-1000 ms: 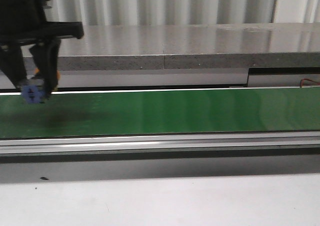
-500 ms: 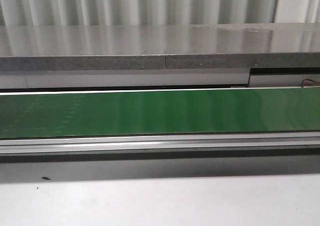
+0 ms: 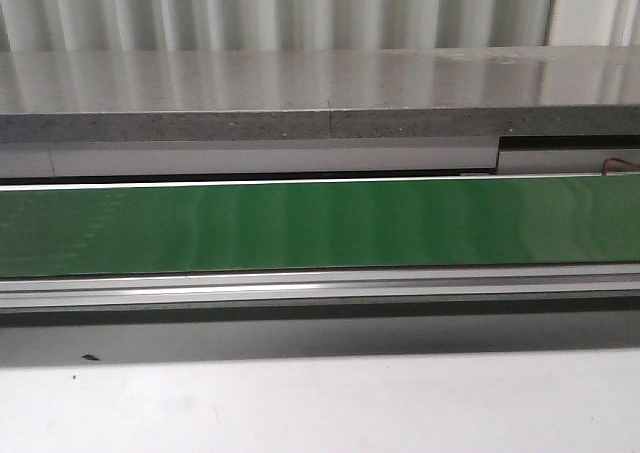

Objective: Move button from right to left
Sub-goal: 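Carry the button with the left gripper and place it in the blue tray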

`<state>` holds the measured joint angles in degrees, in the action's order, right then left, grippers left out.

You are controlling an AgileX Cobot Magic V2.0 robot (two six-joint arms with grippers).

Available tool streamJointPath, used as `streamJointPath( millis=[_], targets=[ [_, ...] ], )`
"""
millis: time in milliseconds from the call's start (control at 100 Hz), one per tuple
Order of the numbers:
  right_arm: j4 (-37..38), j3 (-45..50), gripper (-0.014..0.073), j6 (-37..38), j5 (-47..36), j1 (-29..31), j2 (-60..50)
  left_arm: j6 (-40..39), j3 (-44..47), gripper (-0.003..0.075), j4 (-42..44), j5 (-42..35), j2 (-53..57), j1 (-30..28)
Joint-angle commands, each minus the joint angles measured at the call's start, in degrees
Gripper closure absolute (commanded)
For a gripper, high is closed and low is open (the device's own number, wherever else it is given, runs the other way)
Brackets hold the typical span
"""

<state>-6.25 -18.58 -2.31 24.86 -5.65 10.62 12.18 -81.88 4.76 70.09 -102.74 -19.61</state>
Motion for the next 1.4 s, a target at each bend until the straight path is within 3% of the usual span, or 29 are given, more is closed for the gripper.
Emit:
streamJointPath(
  millis=[0, 570, 640, 750, 890, 1180, 1390],
  targets=[
    [0.6, -1.4, 0.0662, -0.6, -4.6, 0.0, 0.6, 0.5, -1.6, 0.0669, 0.0, -1.4, 0.8, -1.0],
    [0.6, -1.4, 0.0662, -0.6, -4.6, 0.0, 0.6, 6.6, -1.6, 0.0664, 1.7, -6.1, -8.6, -1.7],
    [0.6, -1.4, 0.0662, -0.6, -4.6, 0.0, 0.6, 6.7, -1.6, 0.0628, 1.7, -6.1, -8.8, -1.7],
    [0.6, -1.4, 0.0662, -0.6, -4.6, 0.0, 0.6, 6.7, -1.6, 0.049, 2.3, -6.2, -8.8, -1.7],
    [0.6, -1.4, 0.0662, -0.6, -4.6, 0.0, 0.6, 6.7, -1.6, 0.0374, 2.6, -6.2, -8.8, -1.7],
    [0.6, -1.4, 0.0662, -0.6, -4.6, 0.0, 0.6, 6.7, -1.6, 0.0365, 2.8, -6.9, -8.3, -1.7],
    [0.6, -1.4, 0.0662, -0.6, -4.6, 0.0, 0.6, 6.7, -1.6, 0.0311, 2.8, -7.8, -7.0, -1.7]
  ],
)
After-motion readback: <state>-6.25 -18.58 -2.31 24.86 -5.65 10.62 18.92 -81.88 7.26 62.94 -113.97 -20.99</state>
